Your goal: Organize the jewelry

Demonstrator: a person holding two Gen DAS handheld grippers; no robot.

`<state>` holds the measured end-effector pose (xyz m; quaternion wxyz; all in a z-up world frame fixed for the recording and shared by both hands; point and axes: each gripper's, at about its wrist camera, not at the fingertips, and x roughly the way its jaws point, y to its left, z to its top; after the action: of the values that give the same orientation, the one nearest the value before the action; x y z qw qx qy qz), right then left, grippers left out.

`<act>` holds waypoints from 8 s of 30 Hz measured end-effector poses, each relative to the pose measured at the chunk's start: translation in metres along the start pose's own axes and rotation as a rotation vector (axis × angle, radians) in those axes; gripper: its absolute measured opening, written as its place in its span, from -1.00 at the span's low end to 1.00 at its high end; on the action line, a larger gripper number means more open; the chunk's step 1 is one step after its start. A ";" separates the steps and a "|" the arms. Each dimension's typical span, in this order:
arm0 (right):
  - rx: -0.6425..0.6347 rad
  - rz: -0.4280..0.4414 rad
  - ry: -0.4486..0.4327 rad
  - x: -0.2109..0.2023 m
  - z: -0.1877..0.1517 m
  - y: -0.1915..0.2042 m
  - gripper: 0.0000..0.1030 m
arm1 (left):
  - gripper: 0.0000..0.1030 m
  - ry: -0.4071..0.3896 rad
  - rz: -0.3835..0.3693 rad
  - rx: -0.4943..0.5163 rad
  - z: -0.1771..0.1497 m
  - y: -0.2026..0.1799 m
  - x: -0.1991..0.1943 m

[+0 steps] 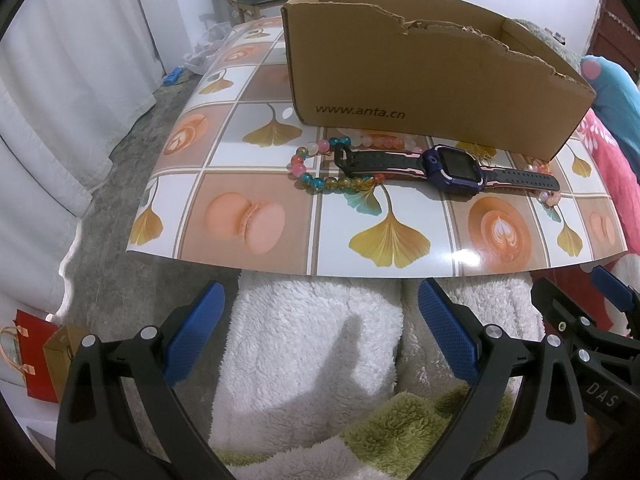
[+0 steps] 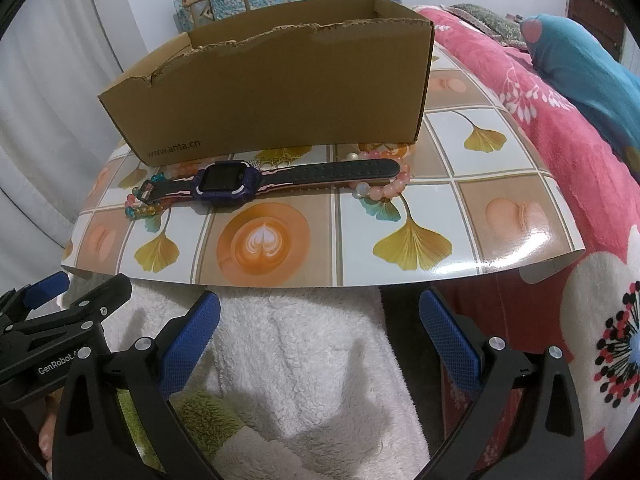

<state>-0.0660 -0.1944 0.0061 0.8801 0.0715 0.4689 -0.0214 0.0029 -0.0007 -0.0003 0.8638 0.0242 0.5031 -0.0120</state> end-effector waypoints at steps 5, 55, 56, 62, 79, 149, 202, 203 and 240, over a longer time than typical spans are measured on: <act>-0.001 0.000 0.000 0.000 0.000 0.000 0.89 | 0.82 -0.001 0.000 -0.001 0.000 0.000 0.000; -0.162 0.032 -0.147 -0.020 0.028 -0.014 0.89 | 0.82 -0.168 -0.154 0.042 0.006 0.021 -0.003; -0.162 0.053 -0.151 -0.019 0.030 -0.016 0.89 | 0.82 -0.183 -0.176 0.045 0.008 0.024 -0.004; -0.235 0.140 -0.163 -0.016 0.044 -0.012 0.89 | 0.82 -0.209 -0.269 0.047 0.026 0.032 -0.002; -0.639 0.414 0.001 0.028 0.089 0.020 0.10 | 0.22 -0.261 -0.330 0.682 0.051 -0.022 0.024; -1.109 0.311 0.024 0.009 0.046 0.061 -0.99 | -0.94 -0.075 -0.442 1.195 0.117 -0.047 0.030; -0.974 -0.196 -0.403 -0.065 -0.030 0.048 -0.92 | -0.95 -0.398 -0.200 1.271 0.055 -0.045 -0.060; -0.967 -0.203 -0.414 -0.067 -0.030 0.049 -0.92 | -0.95 -0.406 -0.195 1.270 0.054 -0.046 -0.063; -1.132 0.029 -0.236 0.016 0.203 0.076 -0.92 | -0.95 -0.357 -0.051 1.210 0.223 -0.050 -0.013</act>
<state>0.1181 -0.1479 0.1123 0.8279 -0.4068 0.3048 0.2370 0.1883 -0.0629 0.1197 0.7671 0.4943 0.2560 -0.3188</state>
